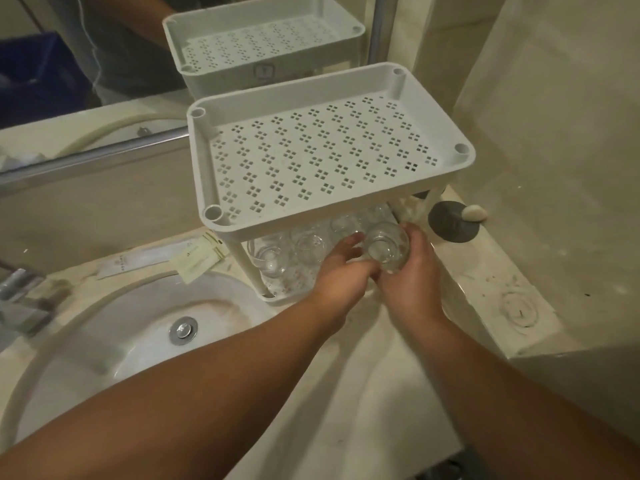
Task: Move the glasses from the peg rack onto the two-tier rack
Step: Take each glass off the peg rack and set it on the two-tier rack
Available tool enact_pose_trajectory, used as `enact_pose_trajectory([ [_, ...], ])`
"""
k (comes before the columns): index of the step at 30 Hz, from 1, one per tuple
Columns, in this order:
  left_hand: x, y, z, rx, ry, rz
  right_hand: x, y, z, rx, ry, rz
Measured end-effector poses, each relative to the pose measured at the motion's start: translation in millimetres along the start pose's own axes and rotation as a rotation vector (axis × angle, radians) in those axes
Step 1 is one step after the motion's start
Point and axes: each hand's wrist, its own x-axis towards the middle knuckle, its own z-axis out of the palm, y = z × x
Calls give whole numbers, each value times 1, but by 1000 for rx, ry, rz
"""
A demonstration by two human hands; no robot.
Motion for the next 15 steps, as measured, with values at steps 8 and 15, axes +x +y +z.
enact_pose_trajectory([
  [8,7,5,5,-32,-5,-19,10,14,14,54,16,25],
  [15,15,2,4,-31,12,-16,4,17,24,-70,81,-70],
])
